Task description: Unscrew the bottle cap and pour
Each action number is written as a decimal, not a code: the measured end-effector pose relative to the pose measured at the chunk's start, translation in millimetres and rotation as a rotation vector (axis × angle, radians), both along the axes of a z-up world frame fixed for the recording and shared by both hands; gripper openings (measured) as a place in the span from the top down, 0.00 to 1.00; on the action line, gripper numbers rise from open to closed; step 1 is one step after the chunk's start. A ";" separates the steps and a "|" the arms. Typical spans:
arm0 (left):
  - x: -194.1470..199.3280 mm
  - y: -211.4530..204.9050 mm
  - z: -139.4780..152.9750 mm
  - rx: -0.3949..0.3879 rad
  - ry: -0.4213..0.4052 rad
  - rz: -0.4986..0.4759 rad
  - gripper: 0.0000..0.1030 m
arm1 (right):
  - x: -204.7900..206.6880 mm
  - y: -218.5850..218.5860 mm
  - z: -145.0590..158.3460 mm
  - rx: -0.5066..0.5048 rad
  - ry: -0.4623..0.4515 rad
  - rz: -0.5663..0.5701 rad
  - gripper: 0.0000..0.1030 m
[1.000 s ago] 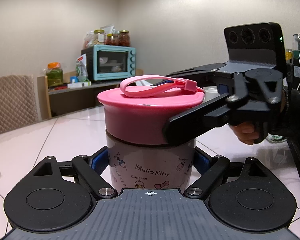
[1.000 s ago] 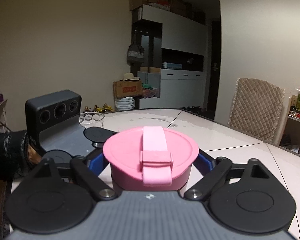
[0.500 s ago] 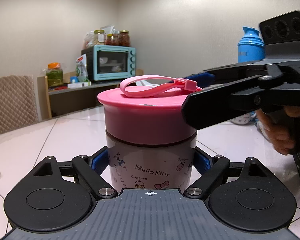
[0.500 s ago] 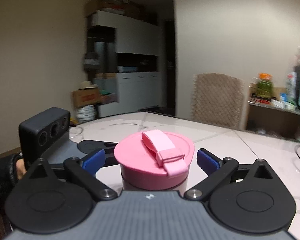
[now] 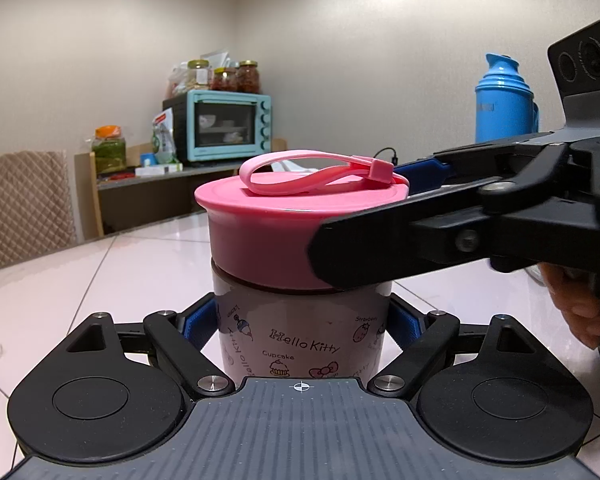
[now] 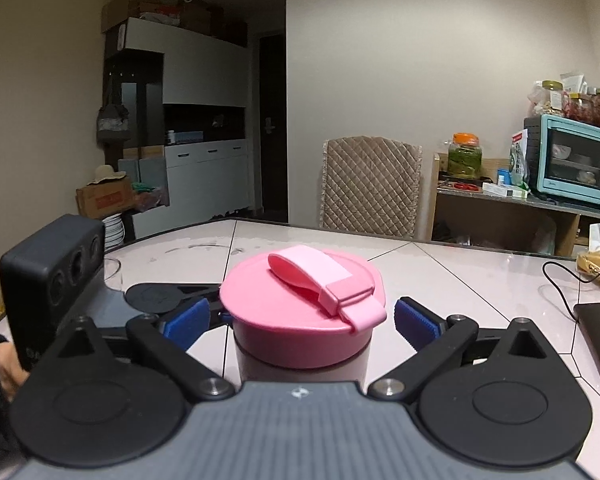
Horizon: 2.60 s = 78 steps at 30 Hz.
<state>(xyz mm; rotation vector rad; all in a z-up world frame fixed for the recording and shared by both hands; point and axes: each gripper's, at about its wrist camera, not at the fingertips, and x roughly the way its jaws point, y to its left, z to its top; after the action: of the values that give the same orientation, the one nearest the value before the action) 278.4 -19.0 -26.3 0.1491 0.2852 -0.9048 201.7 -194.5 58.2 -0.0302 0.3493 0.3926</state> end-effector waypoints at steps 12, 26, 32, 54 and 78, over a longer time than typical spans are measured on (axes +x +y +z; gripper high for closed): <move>-0.1 -0.2 -0.2 0.000 -0.001 0.000 0.13 | 2.4 9.8 -4.9 -0.007 -0.005 -0.040 0.03; -0.4 -0.2 -0.4 0.000 -0.001 0.000 0.13 | 3.2 14.6 -5.4 0.011 0.003 -0.060 0.14; 0.2 -0.1 -0.8 0.000 0.000 0.001 0.13 | 3.5 15.7 -6.0 -0.003 -0.006 -0.057 0.16; -5.5 -0.8 -1.4 0.004 -0.005 0.001 0.13 | 32.5 -35.7 -2.1 -0.006 -0.031 0.382 0.18; 0.9 -3.6 -0.1 0.003 -0.004 0.000 0.13 | 14.9 -35.3 23.4 -0.033 -0.051 0.311 0.05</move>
<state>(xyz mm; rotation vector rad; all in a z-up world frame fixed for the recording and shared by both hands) 279.2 -22.5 -26.4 0.1532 0.2829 -0.9039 216.6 -229.8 81.6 -0.1276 0.3006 0.6927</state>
